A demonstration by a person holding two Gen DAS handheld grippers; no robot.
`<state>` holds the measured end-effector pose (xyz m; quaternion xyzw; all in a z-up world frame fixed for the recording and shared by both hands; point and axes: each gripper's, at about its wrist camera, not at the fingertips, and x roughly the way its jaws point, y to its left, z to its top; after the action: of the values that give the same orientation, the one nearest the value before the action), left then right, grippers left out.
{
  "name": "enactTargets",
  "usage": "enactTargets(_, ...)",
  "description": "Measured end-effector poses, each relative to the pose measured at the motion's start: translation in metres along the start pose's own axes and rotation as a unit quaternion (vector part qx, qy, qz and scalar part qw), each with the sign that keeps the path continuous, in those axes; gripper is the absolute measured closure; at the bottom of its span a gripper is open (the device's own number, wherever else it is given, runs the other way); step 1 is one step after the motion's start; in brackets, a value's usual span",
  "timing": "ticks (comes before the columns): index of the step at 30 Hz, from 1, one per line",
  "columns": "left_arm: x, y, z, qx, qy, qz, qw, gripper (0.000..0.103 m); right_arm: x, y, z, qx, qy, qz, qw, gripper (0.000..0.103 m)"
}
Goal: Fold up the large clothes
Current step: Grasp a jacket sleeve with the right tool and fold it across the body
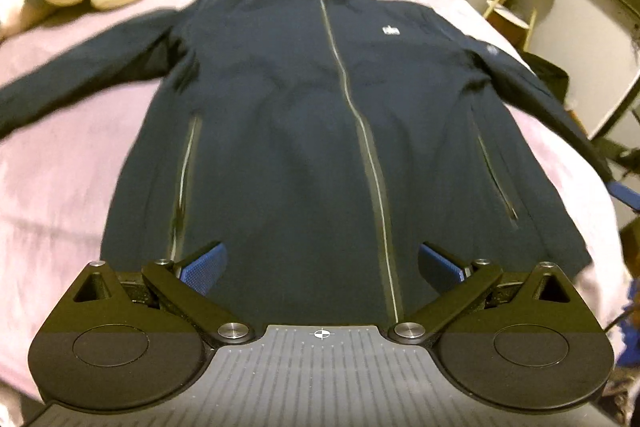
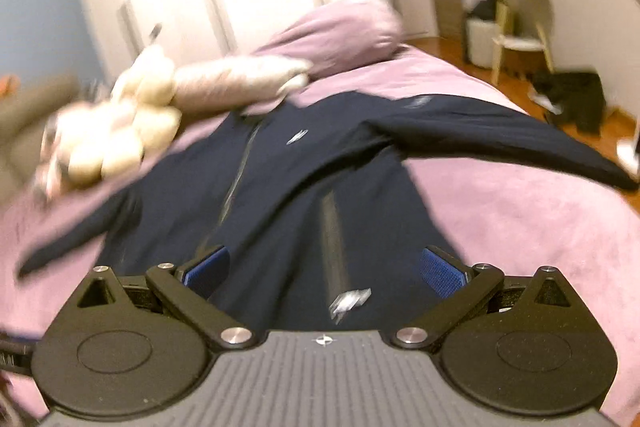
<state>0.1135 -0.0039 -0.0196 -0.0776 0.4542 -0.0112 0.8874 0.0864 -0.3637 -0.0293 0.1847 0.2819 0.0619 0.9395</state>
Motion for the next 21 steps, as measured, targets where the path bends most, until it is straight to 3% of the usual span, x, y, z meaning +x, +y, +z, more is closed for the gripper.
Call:
enactTargets(2, 0.013, -0.006, 0.018, 0.004, -0.010, 0.010, 0.9999, 0.000, 0.017, -0.052, 0.024, 0.096, -0.018, -0.011, 0.995, 0.002)
enactTargets(4, 0.027, -0.013, 0.035, 0.008, -0.022, 0.013, 0.9997, 0.000, 0.035, -0.107, 0.041, 0.196, -0.036, -0.014, 0.980, 0.002)
enactTargets(5, 0.036, -0.017, 0.042, 0.009, -0.026, 0.019, 0.9994, 0.000, 0.045, -0.137, 0.045, 0.252, -0.049, -0.018, 0.966, 0.002)
enactTargets(7, 0.054, -0.025, 0.053, 0.015, -0.034, 0.033, 0.9988, 0.000, 0.067, -0.189, 0.049, 0.338, -0.063, -0.030, 0.939, 0.011)
enactTargets(8, 0.065, -0.029, 0.060, 0.021, -0.039, 0.039, 0.9983, 0.000, 0.076, -0.209, 0.049, 0.368, -0.072, -0.038, 0.926, 0.026)
enactTargets(9, 0.073, -0.033, 0.063, 0.024, -0.043, 0.044, 0.9978, 0.000, 0.087, -0.228, 0.049, 0.393, -0.073, -0.051, 0.915, 0.034)
enactTargets(11, 0.087, -0.039, 0.069, 0.032, -0.056, 0.050, 0.9967, 0.000, 0.104, -0.253, 0.044, 0.430, -0.074, -0.077, 0.897, 0.039)
enactTargets(14, 0.109, -0.044, 0.076, 0.034, -0.073, 0.052, 0.9954, 0.000, 0.118, -0.275, 0.041, 0.466, -0.113, -0.073, 0.874, 0.042)
enactTargets(16, 0.125, -0.043, 0.077, 0.024, -0.062, 0.053, 0.9964, 0.000, 0.127, -0.288, 0.040, 0.491, -0.134, -0.069, 0.858, 0.043)
enactTargets(17, 0.133, -0.041, 0.077, 0.017, -0.050, 0.050, 0.9973, 0.000, 0.129, -0.296, 0.037, 0.502, -0.140, -0.068, 0.851, 0.048)
enactTargets(18, 0.140, -0.039, 0.077, 0.011, -0.037, 0.046, 0.9982, 0.000, 0.136, -0.298, 0.040, 0.512, -0.138, -0.074, 0.845, 0.064)
enactTargets(19, 0.147, -0.035, 0.076, 0.004, -0.022, 0.042, 0.9989, 0.000, 0.142, -0.304, 0.043, 0.513, -0.127, -0.088, 0.844, 0.073)
enactTargets(20, 0.151, -0.031, 0.074, -0.004, -0.012, 0.037, 0.9993, 0.000, 0.149, -0.306, 0.047, 0.504, -0.114, -0.100, 0.850, 0.085)
enactTargets(21, 0.153, -0.025, 0.072, -0.011, -0.009, 0.029, 0.9995, 0.000, 0.153, -0.307, 0.051, 0.484, -0.107, -0.107, 0.862, 0.087)
